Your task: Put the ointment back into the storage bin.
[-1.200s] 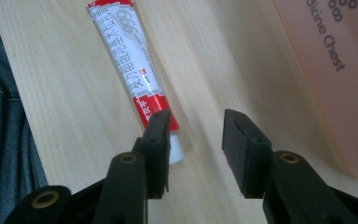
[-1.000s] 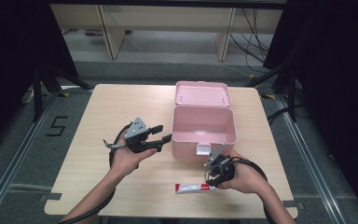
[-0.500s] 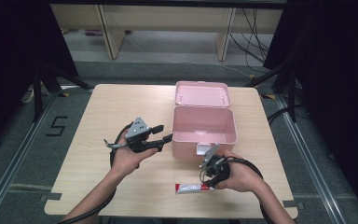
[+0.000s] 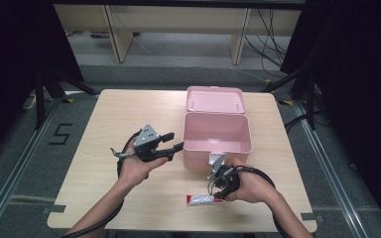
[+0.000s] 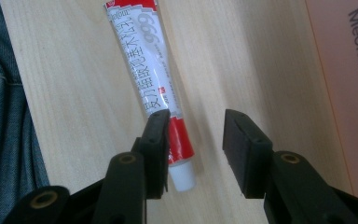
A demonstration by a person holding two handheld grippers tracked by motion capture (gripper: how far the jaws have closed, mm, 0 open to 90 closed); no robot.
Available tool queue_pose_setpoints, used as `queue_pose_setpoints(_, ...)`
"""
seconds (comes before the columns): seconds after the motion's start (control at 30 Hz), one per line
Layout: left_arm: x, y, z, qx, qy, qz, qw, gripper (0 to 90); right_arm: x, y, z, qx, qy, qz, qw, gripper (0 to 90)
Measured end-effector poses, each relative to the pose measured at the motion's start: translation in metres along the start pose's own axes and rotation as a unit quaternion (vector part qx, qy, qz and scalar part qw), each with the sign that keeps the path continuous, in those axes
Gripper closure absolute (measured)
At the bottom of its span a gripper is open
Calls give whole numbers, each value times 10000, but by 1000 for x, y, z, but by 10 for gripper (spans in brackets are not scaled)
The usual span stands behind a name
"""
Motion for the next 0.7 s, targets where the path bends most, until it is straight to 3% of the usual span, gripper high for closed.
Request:
queue_pose_setpoints(0.1, -1, 0, 0, 6, 3, -12, 10000, 463, -1, 0, 3, -19, -54, 65, 10000, 622)
queue_pose_setpoints(0.2, -1, -1, -1, 6, -5, -15, 10000, 462, -3, -2, 3, -51, 61, 53, 10000, 620)
queue_pose_setpoints(0.23, -1, -1, 0, 16, -26, -7, 10000, 462, -3, -2, 4, -47, -12, 102, 9999, 620)
queue_pose_setpoints(0.3, -1, -1, -1, 7, -3, -8, 10000, 462, -3, -3, 2, -47, 119, 83, 9999, 619)
queue_pose_setpoints(0.4, -2, -1, -1, 5, -4, -13, 10000, 462, -4, -3, 4, -31, 32, 154, 9999, 619)
queue_pose_setpoints(0.47, -2, -1, -1, 10, -13, -8, 10000, 462, -6, -4, 4, -80, 176, 95, 9998, 619)
queue_pose_setpoints(0.53, -2, -2, -1, 14, -11, -10, 10000, 462, -5, -2, 5, -47, 105, 187, 9998, 620)
queue_pose_setpoints(0.7, -2, -2, -1, 25, -14, -1, 10000, 462, -5, -3, 5, -90, 197, 224, 9995, 623)
Point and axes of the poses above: each handheld gripper's, and its own axes: y roughly backward along the jaws, x roughly out of its underside, z roughly to its left, the point moved 7 cm from there along -y, roughly forward along the jaws, and after that the axes turned 8 degrees about x, right-handed, at the moved point
